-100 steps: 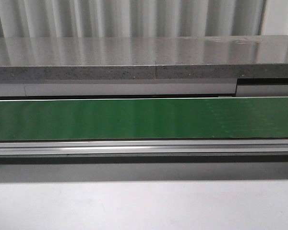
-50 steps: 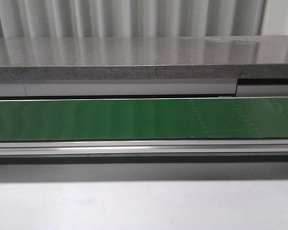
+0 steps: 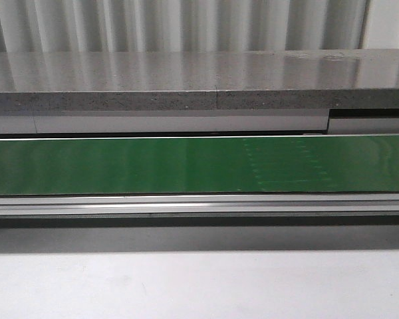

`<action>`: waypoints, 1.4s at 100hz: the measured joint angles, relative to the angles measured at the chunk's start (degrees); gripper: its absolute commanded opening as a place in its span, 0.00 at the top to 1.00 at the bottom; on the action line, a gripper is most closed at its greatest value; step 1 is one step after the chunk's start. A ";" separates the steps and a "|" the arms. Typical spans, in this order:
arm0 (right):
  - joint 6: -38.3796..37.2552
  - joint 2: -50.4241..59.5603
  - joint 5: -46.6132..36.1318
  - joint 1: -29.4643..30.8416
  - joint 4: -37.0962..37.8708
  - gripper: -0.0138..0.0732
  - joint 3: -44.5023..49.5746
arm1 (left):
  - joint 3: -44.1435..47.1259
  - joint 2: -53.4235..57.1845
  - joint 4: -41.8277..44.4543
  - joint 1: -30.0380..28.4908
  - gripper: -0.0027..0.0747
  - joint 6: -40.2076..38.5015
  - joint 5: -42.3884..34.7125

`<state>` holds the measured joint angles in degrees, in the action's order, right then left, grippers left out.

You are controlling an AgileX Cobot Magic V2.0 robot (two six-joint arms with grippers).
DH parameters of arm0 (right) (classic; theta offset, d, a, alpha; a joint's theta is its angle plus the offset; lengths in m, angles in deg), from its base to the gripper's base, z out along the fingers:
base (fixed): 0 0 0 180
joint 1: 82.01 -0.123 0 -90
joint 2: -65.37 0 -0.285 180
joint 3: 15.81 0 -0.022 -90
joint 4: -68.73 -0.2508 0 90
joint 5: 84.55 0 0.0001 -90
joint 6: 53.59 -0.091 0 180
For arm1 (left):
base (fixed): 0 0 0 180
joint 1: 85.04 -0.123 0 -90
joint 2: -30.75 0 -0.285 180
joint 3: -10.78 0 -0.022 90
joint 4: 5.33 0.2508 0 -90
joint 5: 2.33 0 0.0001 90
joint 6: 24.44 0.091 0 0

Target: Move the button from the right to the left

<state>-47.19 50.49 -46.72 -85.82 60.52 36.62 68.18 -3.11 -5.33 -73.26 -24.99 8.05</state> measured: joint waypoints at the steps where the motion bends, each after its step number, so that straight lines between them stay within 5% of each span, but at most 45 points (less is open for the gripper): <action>1: 0.00 0.00 0.00 0.00 0.00 0.92 0.00 | 0.34 0.48 0.00 -0.21 0.99 0.00 0.00; 60: 0.00 0.00 0.00 0.00 0.00 0.92 0.10 | 19.77 25.83 0.00 -9.26 0.99 0.00 -3.29; 140: 0.00 0.04 0.00 0.00 -0.15 0.92 0.10 | 19.71 26.35 0.00 -10.23 0.99 0.00 -1.75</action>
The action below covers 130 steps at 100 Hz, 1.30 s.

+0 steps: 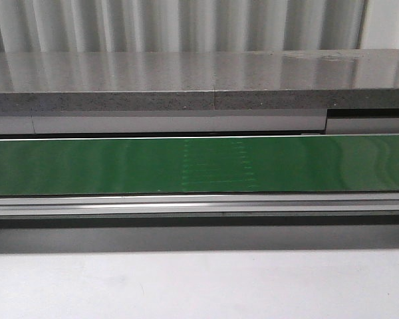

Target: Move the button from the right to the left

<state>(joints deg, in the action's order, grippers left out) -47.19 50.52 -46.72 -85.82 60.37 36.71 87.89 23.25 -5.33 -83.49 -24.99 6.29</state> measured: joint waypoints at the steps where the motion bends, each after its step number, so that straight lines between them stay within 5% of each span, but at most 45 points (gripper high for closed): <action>1: 0.00 0.00 0.00 0.00 0.00 0.92 0.00 | 0.00 0.00 0.00 0.00 0.99 0.00 0.00; 43: 0.00 0.00 -2.00 0.16 0.00 0.92 0.71 | 0.00 0.00 0.00 0.00 0.99 0.00 0.00; 95: -2.12 3.42 -35.45 6.96 1.79 0.92 23.56 | 0.00 0.00 0.00 0.00 0.99 0.00 0.00; 130: -5.63 7.63 -34.97 7.19 4.76 0.92 26.25 | 0.00 0.00 0.00 0.00 0.99 0.00 -0.12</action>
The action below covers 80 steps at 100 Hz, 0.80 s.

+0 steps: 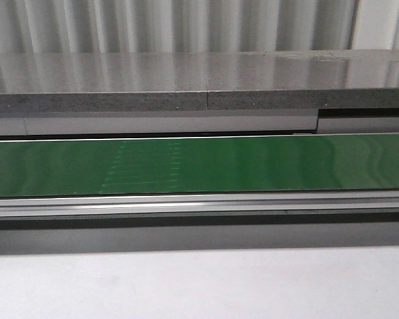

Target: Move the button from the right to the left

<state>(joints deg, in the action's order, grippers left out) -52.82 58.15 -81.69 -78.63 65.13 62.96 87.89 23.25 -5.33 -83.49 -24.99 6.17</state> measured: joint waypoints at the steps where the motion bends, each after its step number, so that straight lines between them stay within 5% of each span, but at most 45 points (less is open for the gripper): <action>1: -0.16 0.00 0.00 0.00 0.25 0.92 0.00 | 0.00 0.00 0.00 0.00 0.99 0.00 0.00; 80: -2.64 0.00 0.63 0.00 2.41 0.92 0.00 | 0.00 0.00 0.00 0.00 0.99 0.00 0.00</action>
